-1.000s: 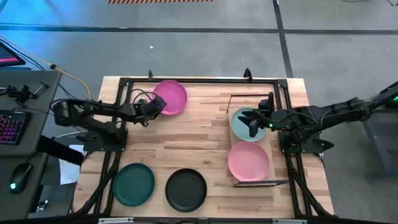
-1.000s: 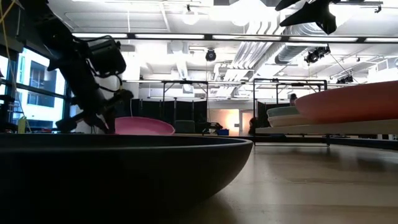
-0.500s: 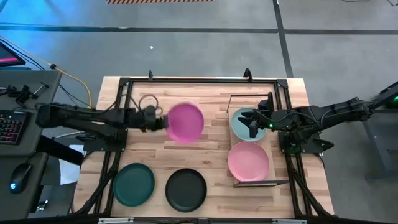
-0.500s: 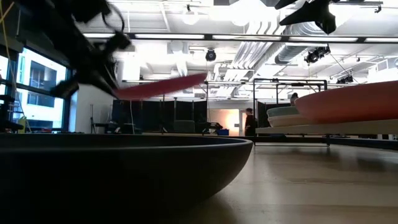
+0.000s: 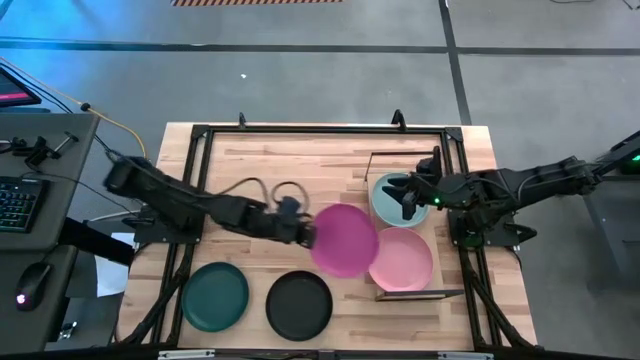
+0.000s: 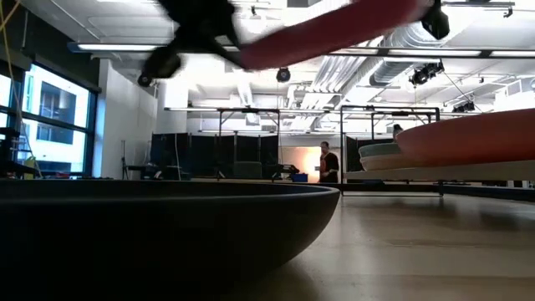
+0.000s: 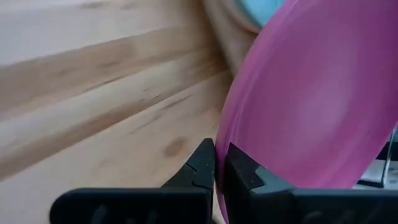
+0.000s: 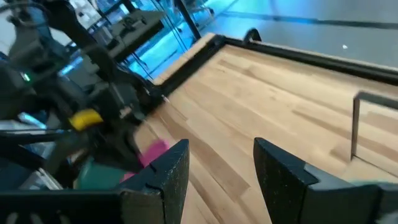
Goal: Place and stack plates onto a shelf
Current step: Stack the dark pink plate on top of the light pink plate on the shelf
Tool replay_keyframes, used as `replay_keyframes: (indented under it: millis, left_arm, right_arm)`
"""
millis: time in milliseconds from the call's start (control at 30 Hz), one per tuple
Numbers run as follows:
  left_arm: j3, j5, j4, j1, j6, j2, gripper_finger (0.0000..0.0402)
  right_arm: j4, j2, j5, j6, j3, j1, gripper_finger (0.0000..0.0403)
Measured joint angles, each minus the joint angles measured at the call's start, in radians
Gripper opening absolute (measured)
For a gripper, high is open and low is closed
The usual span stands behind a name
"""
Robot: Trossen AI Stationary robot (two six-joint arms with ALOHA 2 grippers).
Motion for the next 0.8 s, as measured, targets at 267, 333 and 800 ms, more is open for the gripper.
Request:
replay_keyframes:
  millis: [267,333,800]
  left_arm:
    - [0.310,0.072,-0.003,0.058,0.160,0.303,0.0001]
    - [0.358,0.079,-0.002,0.065,0.162,0.353,0.0001]
    - [0.514,0.090,0.118,0.080,0.228,0.551,0.0020]
  right_arm:
    - [-0.004,-0.016,0.001,-0.141,0.088,0.000,0.0160]
    - [-0.005,-0.023,0.001,-0.160,0.100,0.000,0.0160]
    - [-0.051,-0.034,-0.004,-0.152,0.103,0.000,0.0160]
